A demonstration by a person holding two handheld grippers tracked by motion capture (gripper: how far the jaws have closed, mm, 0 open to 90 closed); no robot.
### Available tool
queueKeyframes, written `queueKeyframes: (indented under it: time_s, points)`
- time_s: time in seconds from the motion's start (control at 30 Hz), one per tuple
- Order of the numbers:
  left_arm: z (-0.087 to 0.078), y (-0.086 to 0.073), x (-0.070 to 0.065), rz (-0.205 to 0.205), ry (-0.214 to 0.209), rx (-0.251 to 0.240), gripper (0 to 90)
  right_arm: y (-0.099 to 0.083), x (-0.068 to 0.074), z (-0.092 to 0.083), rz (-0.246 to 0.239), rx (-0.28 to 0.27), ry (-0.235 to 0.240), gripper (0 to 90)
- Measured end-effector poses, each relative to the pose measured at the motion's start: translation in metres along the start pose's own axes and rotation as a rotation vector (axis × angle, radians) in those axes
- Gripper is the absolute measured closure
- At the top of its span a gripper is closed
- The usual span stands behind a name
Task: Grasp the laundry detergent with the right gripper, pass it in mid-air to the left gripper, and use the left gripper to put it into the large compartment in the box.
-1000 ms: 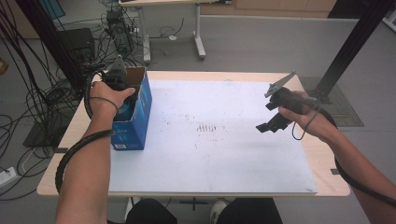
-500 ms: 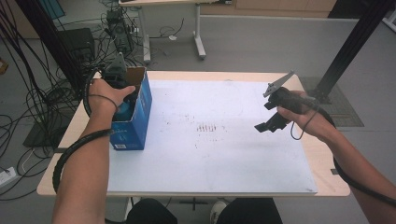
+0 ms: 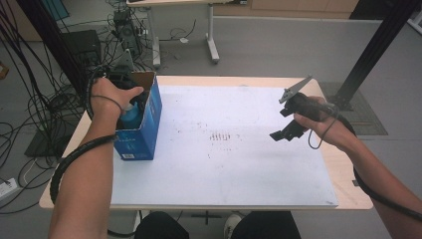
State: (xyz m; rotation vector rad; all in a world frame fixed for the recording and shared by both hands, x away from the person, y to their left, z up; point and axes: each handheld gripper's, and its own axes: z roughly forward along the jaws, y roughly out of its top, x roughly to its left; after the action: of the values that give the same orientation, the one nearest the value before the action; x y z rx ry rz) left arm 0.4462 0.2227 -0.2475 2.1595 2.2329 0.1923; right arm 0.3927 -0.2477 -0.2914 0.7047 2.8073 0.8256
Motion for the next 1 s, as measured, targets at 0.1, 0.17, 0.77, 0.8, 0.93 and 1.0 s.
queueKeyframes:
  time_s: [0.1,0.17,0.77,0.8,0.93,1.0]
  points:
    - [-0.004,-0.001,0.0,0.007,0.0,-0.003,25.3,0.0,0.001,0.0,-0.002,0.001,0.001,0.5]
    - [-0.007,-0.002,0.0,0.009,-0.005,-0.007,24.5,0.0,0.002,0.0,-0.001,0.002,0.0,0.4]
    - [-0.039,-0.016,-0.01,0.047,-0.035,-0.064,20.4,-0.002,0.004,-0.006,0.014,-0.002,-0.001,0.4]
    - [-0.041,-0.018,-0.012,0.049,-0.042,-0.07,19.5,-0.002,0.004,-0.006,0.014,-0.002,-0.002,0.4]
    - [-0.046,-0.02,-0.018,0.069,-0.06,-0.083,18.0,-0.003,0.006,-0.009,0.019,-0.003,-0.006,0.4]
    - [-0.048,-0.021,-0.023,0.081,-0.069,-0.092,17.7,-0.003,0.006,-0.01,0.02,-0.004,-0.009,0.4]
